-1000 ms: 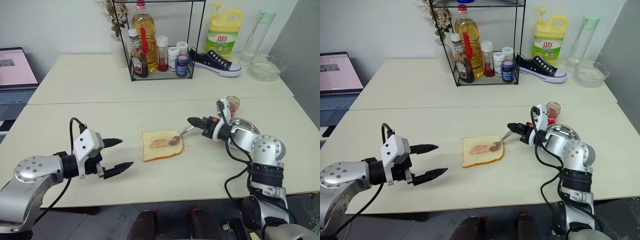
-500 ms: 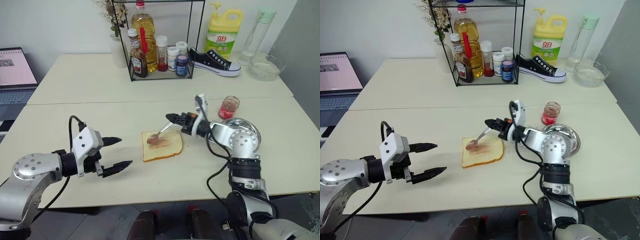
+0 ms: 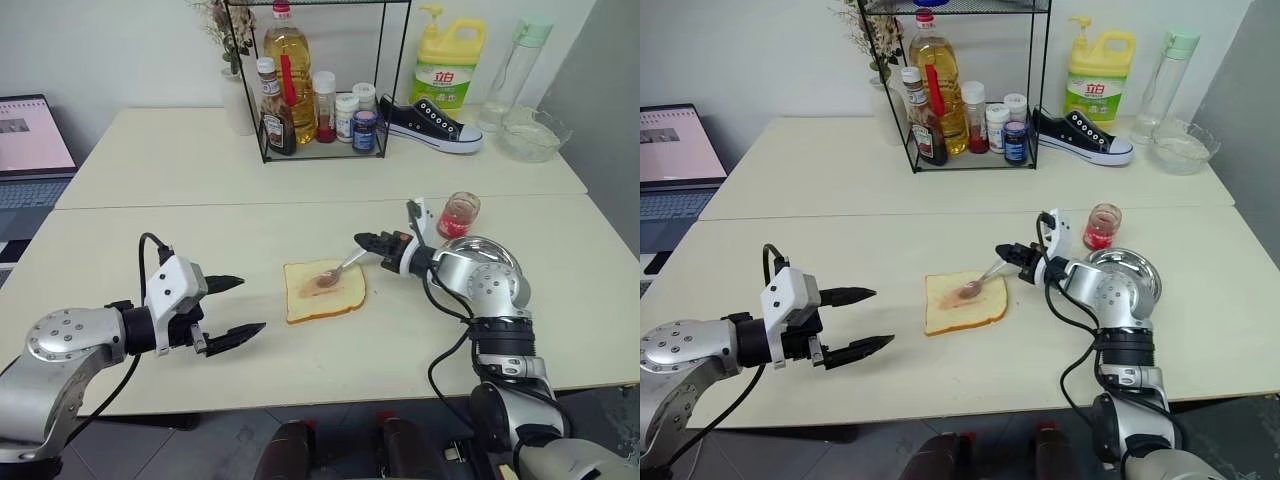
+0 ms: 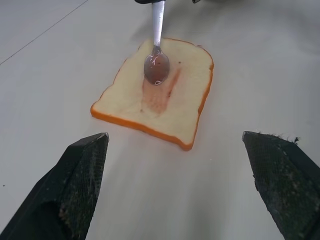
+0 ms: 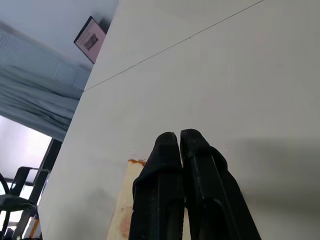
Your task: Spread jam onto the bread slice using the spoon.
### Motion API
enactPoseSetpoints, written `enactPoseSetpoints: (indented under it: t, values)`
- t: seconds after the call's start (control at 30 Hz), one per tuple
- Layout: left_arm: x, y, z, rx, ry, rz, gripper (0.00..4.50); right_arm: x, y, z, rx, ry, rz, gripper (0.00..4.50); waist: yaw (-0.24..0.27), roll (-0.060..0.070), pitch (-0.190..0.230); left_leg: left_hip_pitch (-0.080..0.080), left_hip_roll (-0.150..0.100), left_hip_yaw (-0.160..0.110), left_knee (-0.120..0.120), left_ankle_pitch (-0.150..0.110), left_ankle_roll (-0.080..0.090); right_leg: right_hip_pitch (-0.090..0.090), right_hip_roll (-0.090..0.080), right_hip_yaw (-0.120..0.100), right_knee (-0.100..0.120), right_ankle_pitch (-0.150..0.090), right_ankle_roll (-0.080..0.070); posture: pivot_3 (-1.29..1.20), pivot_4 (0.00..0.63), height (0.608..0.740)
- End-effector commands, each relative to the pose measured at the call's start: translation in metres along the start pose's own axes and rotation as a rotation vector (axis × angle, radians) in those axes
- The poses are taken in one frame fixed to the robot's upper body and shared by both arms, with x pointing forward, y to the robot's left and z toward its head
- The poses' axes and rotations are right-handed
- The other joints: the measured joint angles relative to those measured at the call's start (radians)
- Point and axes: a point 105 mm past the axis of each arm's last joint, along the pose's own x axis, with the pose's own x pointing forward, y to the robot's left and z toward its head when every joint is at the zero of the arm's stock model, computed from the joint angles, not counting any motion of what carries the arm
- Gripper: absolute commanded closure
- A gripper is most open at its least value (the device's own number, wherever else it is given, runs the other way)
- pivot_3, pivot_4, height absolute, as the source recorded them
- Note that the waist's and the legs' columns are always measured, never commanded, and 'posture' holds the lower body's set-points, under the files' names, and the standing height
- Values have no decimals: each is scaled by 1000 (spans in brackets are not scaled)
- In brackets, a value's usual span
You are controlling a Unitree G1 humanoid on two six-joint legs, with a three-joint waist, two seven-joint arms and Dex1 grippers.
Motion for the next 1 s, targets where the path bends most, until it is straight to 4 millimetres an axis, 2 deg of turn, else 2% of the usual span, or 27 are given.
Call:
enactPoseSetpoints:
  t: [0.03,0.23,0.4,0.53,0.67,0.77,1.0]
  values:
    - [1,-1,9,37,-24,-17,0,-16,-2,10,-11,-38,-18,4469,0,0,0,0,0,0,0,0,0,0,0,0,0,0,0,0,150,740]
    - [2,0,9,37,-25,-23,0,-24,15,19,7,-66,35,4469,-2,0,0,0,0,0,0,0,0,0,0,0,0,0,0,0,150,740]
    - [2,-1,9,39,-23,-28,0,-3,46,7,20,-34,130,4469,-4,0,0,0,1,0,-1,0,0,0,0,0,0,0,0,0,150,740]
    - [0,-2,10,41,-19,-24,0,9,55,-9,18,15,158,4469,-4,0,0,0,1,0,-1,0,0,-1,1,0,0,0,0,0,150,740]
    - [-3,-3,9,39,-10,-15,0,15,53,-20,11,53,160,4469,-2,0,0,0,1,0,-1,0,0,-1,0,0,0,0,0,0,150,740]
    - [-5,-4,8,36,-6,-12,0,14,43,-22,2,65,133,4469,-2,0,0,0,0,0,0,0,0,-1,0,0,0,0,0,0,150,740]
    - [-3,-3,7,33,-9,-12,0,-6,15,-3,-22,27,50,4469,-3,0,0,0,1,0,-1,0,0,0,0,0,0,0,0,0,150,740]
